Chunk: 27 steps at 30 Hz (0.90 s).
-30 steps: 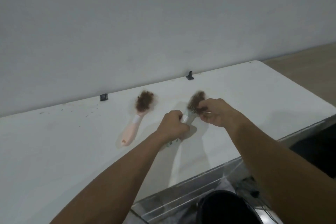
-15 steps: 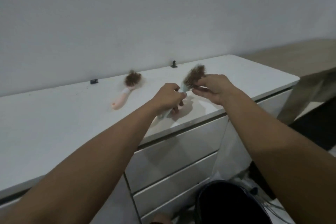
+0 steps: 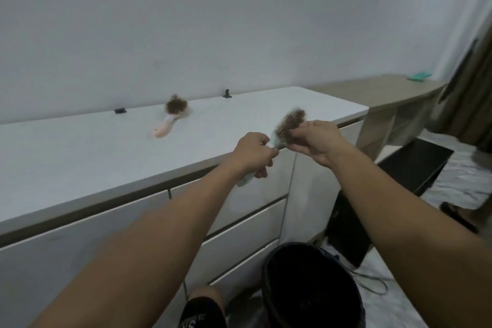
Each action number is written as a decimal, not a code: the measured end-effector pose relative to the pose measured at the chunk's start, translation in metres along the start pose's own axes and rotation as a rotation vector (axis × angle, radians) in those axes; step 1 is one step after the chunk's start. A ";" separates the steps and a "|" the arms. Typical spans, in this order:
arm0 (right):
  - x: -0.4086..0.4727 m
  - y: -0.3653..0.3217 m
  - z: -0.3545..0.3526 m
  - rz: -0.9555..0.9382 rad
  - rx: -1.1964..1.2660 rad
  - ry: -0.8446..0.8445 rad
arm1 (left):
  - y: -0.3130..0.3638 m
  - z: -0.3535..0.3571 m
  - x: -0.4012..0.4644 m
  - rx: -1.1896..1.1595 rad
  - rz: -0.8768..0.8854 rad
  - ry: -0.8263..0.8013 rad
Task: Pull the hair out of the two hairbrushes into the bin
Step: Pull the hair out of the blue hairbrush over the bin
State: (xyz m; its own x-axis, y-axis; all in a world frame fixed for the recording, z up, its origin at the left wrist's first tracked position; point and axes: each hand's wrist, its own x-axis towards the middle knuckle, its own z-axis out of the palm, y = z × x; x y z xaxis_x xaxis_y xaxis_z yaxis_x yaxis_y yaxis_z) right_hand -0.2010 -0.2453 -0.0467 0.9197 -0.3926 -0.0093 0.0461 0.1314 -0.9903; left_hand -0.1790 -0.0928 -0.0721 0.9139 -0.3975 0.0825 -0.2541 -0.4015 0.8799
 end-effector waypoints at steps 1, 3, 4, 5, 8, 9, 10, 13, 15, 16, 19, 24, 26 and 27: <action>-0.005 0.006 -0.003 0.003 -0.014 0.018 | -0.003 0.007 -0.005 0.010 0.010 0.013; -0.011 0.019 -0.009 0.029 -0.048 0.039 | -0.010 0.021 -0.013 0.036 0.027 0.027; -0.014 0.027 -0.012 0.044 -0.067 0.050 | -0.017 0.028 -0.017 0.046 0.025 0.027; -0.016 0.036 -0.015 0.058 -0.077 0.060 | -0.025 0.034 -0.020 0.052 0.017 0.024; -0.022 0.066 -0.025 0.106 -0.070 0.063 | -0.052 0.053 -0.025 0.021 -0.034 -0.025; -0.024 0.075 -0.029 0.129 -0.076 0.056 | -0.060 0.060 -0.026 0.013 -0.053 -0.048; -0.026 0.084 -0.032 0.154 -0.075 0.051 | -0.068 0.066 -0.028 0.009 -0.071 -0.071; -0.031 0.107 -0.043 0.218 -0.036 0.047 | -0.091 0.085 -0.033 -0.033 -0.130 -0.116; -0.034 0.121 -0.051 0.254 -0.020 0.056 | -0.106 0.098 -0.036 -0.090 -0.158 -0.139; -0.035 0.128 -0.056 0.273 -0.019 0.063 | -0.111 0.105 -0.038 -0.120 -0.170 -0.151; -0.036 0.149 -0.073 0.312 -0.039 0.080 | -0.126 0.127 -0.041 -0.211 -0.229 -0.159; -0.042 0.172 -0.096 0.342 -0.136 0.056 | -0.142 0.155 -0.046 -0.323 -0.327 -0.203; -0.044 0.180 -0.105 0.359 -0.166 0.027 | -0.147 0.163 -0.049 -0.375 -0.378 -0.225; -0.045 0.185 -0.110 0.362 -0.180 0.012 | -0.151 0.168 -0.050 -0.384 -0.407 -0.237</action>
State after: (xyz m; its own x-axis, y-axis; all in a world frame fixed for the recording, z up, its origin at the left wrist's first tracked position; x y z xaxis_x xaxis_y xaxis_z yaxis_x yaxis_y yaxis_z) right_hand -0.2764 -0.3035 -0.2444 0.8594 -0.3608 -0.3623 -0.3496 0.1023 -0.9313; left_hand -0.2393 -0.1509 -0.2881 0.8070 -0.4653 -0.3636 0.2737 -0.2510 0.9285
